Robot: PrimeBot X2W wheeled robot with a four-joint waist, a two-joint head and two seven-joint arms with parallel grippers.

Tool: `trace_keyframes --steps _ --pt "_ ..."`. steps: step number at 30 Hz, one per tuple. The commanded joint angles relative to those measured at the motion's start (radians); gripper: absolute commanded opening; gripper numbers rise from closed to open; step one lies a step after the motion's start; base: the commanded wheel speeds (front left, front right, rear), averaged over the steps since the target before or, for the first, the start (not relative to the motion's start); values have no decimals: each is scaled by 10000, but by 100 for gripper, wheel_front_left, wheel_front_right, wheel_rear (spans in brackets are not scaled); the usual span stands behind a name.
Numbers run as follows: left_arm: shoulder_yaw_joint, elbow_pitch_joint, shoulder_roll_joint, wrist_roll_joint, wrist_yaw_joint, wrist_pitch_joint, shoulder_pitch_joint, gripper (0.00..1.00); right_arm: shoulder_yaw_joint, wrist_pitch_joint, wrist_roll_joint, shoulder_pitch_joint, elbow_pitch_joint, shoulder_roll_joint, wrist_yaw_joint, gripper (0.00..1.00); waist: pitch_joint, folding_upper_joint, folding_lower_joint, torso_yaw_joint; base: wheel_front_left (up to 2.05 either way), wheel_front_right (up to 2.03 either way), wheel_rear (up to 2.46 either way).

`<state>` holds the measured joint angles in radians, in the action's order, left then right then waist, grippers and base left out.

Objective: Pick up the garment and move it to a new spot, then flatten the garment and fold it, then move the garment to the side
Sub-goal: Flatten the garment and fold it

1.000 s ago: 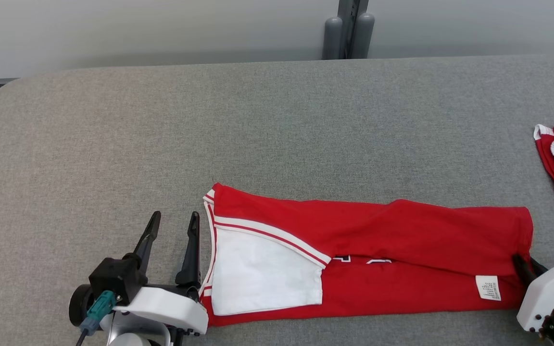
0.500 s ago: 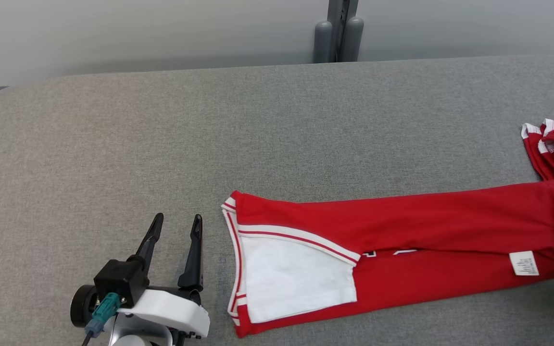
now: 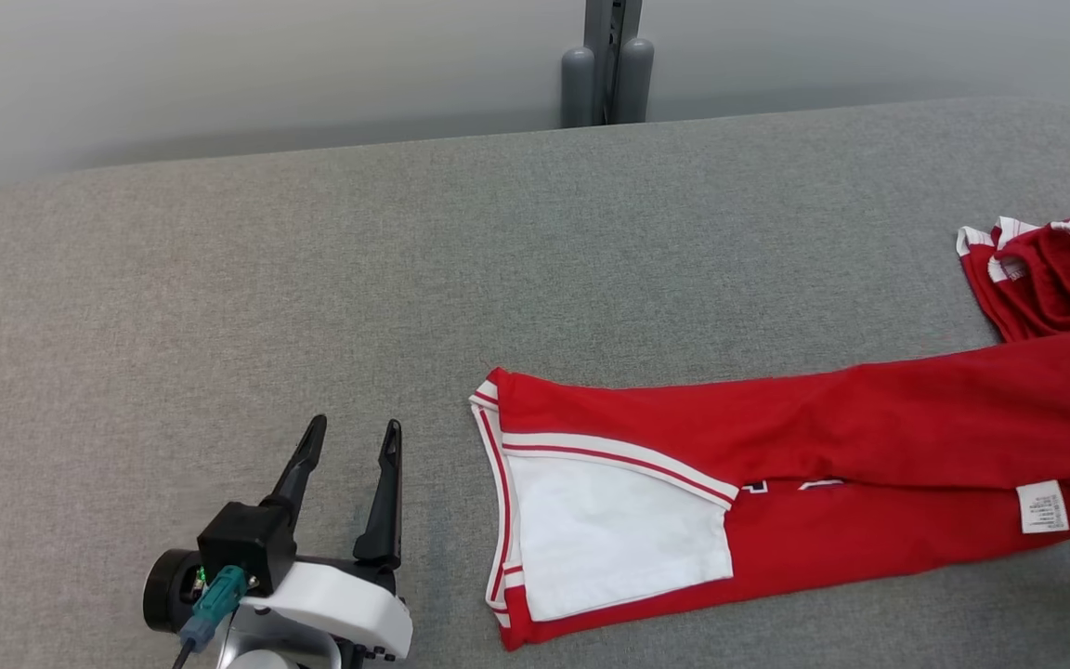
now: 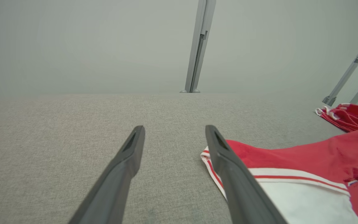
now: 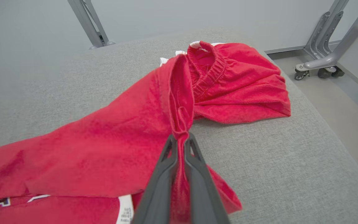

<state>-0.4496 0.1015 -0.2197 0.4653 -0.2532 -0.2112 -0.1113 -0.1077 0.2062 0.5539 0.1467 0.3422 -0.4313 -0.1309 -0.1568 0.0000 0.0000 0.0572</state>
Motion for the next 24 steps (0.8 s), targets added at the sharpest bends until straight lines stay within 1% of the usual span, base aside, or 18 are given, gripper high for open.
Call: trace_keyframes --steps 1,10,11,16,20,24 --pt "-50 22 -81 -102 -6 29 -188 100 52 131 182 -194 -431 131 3 0 22 0 0 52 0 0 0" --pt "-303 163 -30 -158 23 107 -201 100 603 1035 1230 -1031 -3012 752 2 0 239 0 0 65 0 0 0" --pt "-303 163 -30 -158 23 107 -201 100 603 1035 1230 -1031 -3012 752 2 0 239 0 0 65 0 0 0" --pt "-388 208 -10 -127 54 115 -206 100 1107 1570 1665 -1254 -4212 1169 2 0 411 0 0 -84 0 0 0" --pt "-405 237 0 -50 66 85 -180 100 1659 1928 1970 -1285 -4789 1617 2 0 527 0 0 -280 0 0 0" --pt "-397 284 -2 3 80 60 -143 100 2287 2045 2223 -1098 -4886 2234 2 0 614 0 0 -509 0 0 0"
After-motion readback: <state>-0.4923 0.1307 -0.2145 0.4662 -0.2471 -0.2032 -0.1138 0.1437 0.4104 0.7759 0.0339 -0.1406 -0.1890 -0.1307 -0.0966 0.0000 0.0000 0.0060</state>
